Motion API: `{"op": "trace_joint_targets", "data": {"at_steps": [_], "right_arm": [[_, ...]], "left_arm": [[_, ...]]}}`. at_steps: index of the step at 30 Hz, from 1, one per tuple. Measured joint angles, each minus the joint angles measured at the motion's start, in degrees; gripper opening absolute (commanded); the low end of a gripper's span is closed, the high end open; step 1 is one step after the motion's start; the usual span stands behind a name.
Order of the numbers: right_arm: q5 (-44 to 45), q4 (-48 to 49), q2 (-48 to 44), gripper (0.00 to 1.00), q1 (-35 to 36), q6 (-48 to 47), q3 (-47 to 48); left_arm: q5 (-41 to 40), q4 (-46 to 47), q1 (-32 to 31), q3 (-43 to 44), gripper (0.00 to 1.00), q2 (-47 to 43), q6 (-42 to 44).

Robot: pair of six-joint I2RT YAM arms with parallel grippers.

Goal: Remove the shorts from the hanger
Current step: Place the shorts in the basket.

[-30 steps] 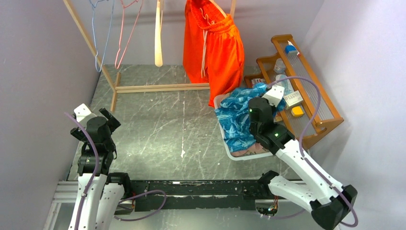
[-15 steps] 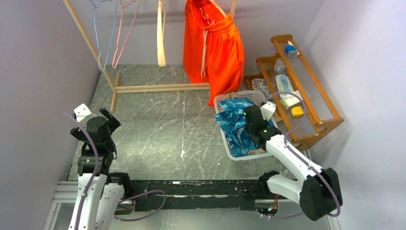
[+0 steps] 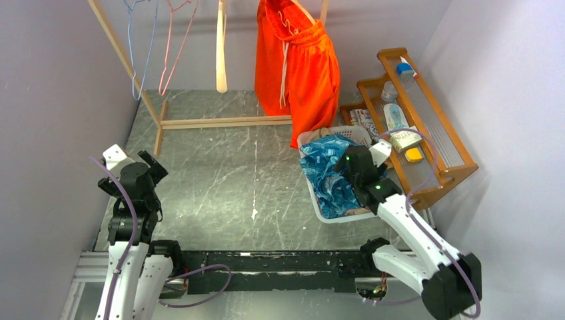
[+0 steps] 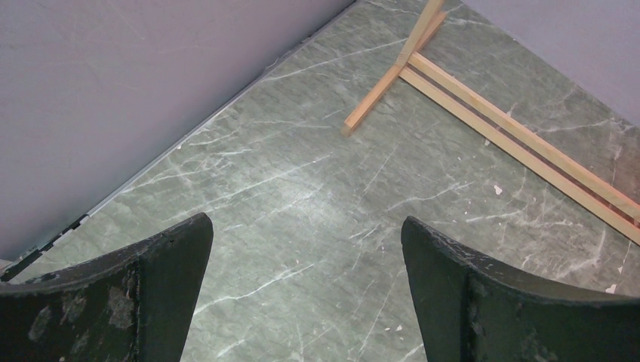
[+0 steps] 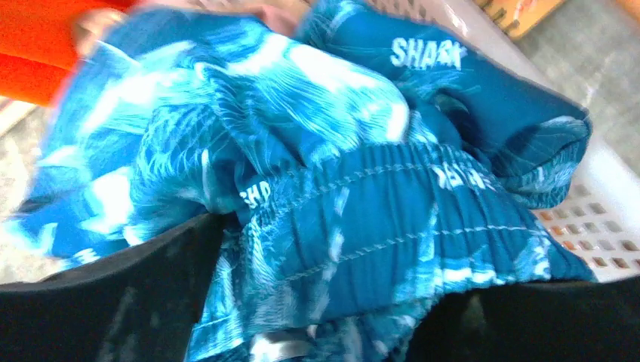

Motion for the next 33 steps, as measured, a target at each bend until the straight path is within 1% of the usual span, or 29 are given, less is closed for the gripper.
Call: {"op": "trace_joint_targets", "data": {"at_steps": [3, 7, 10, 13, 14, 15, 16, 18, 21, 23, 24, 26, 28, 30, 32, 33], "right_arm": [[0.6, -1.7, -4.3, 0.99, 0.0, -1.2, 3.4], [1.0, -4.3, -4.2, 0.98, 0.0, -2.7, 10.5], [0.1, -4.1, -4.1, 0.97, 0.0, -4.9, 14.5], [-2.0, -1.2, -4.3, 0.94, 0.0, -7.5, 15.3], [-3.0, 0.3, -4.3, 0.92, 0.0, -8.6, 15.1], [-3.8, 1.4, -4.0, 0.88, 0.0, -9.4, 15.0], [-4.9, 2.8, -2.9, 0.82, 0.0, -10.4, 14.9], [-6.2, 4.6, 0.7, 0.78, 0.0, -11.4, 15.6], [-7.5, 5.7, 10.2, 0.69, 0.0, -12.2, 18.1], [-7.7, 6.3, 15.5, 0.62, -0.1, -12.0, 17.9], [-7.7, 6.6, 18.0, 0.61, -0.3, -11.6, 17.2], [-7.8, 7.6, 21.6, 0.60, -0.7, -9.7, 14.7], [-9.0, 10.6, 23.7, 0.61, -0.8, -7.3, 9.7], [-10.5, 13.3, 24.5, 0.62, -0.8, -5.1, 6.1], [-11.0, 15.0, 24.7, 0.64, -0.8, -3.8, 5.0], [-11.0, 15.3, 24.5, 0.66, -0.9, -3.3, 4.9]], "left_arm": [[0.0, 0.0, 0.0, 0.0, 0.99, -0.1, 0.0], [0.0, 0.0, 0.0, 0.0, 0.99, -0.2, 0.2], [0.0, 0.0, 0.0, 0.0, 0.99, -0.2, 0.2], [0.0, 0.0, 0.0, 0.0, 0.99, -0.2, 0.3], [0.0, 0.0, 0.0, 0.0, 0.99, -0.2, 0.3], [0.0, 0.0, 0.0, 0.0, 0.99, -0.2, 0.4], [0.0, 0.0, 0.0, 0.0, 0.99, -0.2, 0.4], [0.0, 0.0, 0.0, 0.0, 0.99, -0.2, 0.4], [0.0, 0.0, 0.0, 0.0, 0.99, -0.2, 0.4], [0.0, 0.0, 0.0, 0.0, 0.99, -0.2, 0.4], [0.0, 0.0, 0.0, 0.0, 0.99, -0.2, 0.4], [0.0, 0.0, 0.0, 0.0, 0.99, -0.2, 0.3], [0.0, 0.0, 0.0, 0.0, 0.99, -0.3, 0.3], [0.0, 0.0, 0.0, 0.0, 0.99, -0.5, 0.3], [0.0, 0.0, 0.0, 0.0, 0.99, -0.6, 0.3], [0.0, 0.0, 0.0, 0.0, 0.99, -0.6, 0.3]]}}
